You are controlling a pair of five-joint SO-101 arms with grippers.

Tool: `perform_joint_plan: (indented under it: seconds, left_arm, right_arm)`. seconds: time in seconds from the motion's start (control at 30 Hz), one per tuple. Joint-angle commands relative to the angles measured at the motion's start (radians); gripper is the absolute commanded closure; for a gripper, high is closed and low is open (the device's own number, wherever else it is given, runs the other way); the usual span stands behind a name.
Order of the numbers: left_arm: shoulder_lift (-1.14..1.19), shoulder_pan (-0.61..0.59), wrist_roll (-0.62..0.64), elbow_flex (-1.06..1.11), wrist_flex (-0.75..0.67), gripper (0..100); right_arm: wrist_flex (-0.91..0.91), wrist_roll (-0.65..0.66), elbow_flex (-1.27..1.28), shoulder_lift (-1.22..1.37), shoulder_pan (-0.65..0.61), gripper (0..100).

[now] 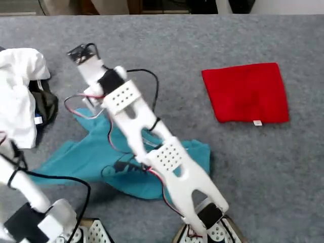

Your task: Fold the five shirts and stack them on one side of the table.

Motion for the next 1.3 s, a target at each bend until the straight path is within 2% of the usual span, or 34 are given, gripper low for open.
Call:
perform_joint_plan:
  seconds: [0.0,0.13,0.43,0.67,0.73,0.87,0.97,1.17,1.27]
  left_arm:
    - [-0.07,-0.138,-0.097,-0.077,0.031,98]
    - [-0.114,-0.21,-0.157,-0.146,0.052,98]
    - [-0.157,-0.311,-0.094,-0.288,0.052,98]
    - [-0.159,-0.316,-0.094,-0.299,0.052,98]
    - [-0.157,-0.315,-0.097,-0.27,0.052,98]
    - [-0.157,-0.315,-0.098,-0.236,0.051,98]
    - [-0.157,-0.315,-0.098,-0.235,0.051,98]
    - [-0.156,-0.311,-0.098,-0.209,0.048,98]
    - [-0.156,-0.27,-0.098,-0.152,0.046,98]
  right_arm:
    - [0.006,-0.008,-0.122,0.022,-0.05,68.0]
    - [0.003,-0.008,-0.12,0.067,-0.076,68.0]
    - [0.003,-0.008,-0.12,0.166,-0.111,68.0]
    - [0.005,-0.008,-0.113,0.189,-0.128,68.8]
    - [0.003,-0.008,-0.085,0.189,-0.139,75.3]
    - [-0.002,0.002,-0.031,0.194,-0.139,99.5]
    - [0.018,0.002,-0.001,0.186,-0.111,96.2]
    - [0.071,0.009,-0.008,0.185,-0.008,99.5]
    - [0.115,0.009,-0.001,0.174,0.039,99.6]
